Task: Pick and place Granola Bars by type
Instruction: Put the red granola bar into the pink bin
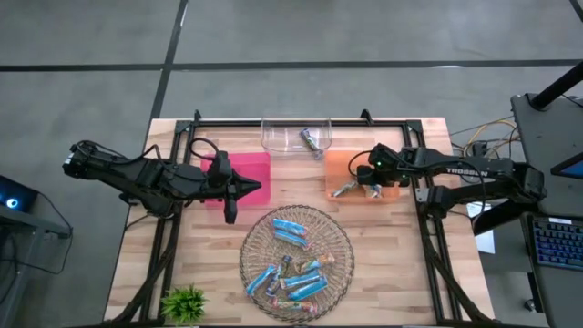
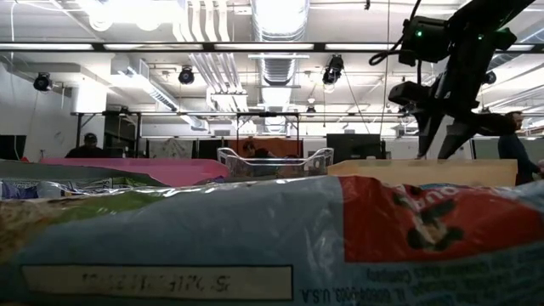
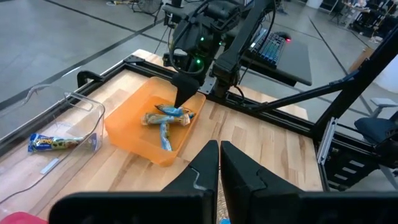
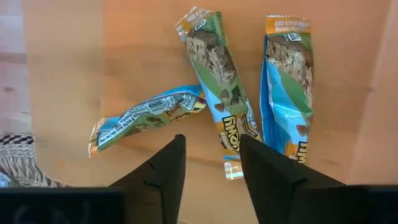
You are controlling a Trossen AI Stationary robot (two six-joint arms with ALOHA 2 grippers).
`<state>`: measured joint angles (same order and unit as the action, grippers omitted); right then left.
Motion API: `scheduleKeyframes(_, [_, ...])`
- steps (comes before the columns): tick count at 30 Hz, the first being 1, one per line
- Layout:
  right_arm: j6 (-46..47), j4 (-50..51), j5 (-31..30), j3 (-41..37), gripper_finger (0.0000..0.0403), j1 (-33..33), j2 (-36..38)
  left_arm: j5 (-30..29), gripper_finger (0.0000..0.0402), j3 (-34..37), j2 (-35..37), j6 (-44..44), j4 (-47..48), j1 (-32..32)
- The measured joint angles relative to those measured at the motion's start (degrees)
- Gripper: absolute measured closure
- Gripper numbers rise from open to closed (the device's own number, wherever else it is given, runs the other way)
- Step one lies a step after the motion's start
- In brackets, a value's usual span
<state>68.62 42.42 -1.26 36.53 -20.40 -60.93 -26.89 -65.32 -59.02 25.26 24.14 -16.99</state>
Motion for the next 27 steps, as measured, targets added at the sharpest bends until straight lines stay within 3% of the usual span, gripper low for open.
scheduleKeyframes(7, [-1.13,-2.05,-0.19,-0.02,0.0239,0.00,0.00,-0.01,0.0402,0.00,0.00,0.20,0.00,0.00])
scheduleKeyframes(13, [-1.76,-2.58,-0.24,-0.02,0.0250,0.00,0.00,0.00,0.0402,0.00,0.00,0.22,0.00,0.00])
scheduleKeyframes(19, [-2.19,-2.54,-0.26,-0.02,0.0289,0.00,0.00,0.00,0.0402,0.00,0.00,0.22,0.00,0.00])
scheduleKeyframes(27, [-2.92,-2.54,-0.26,-0.02,0.0370,0.00,0.00,-0.01,0.0402,0.00,0.00,0.26,0.00,0.00])
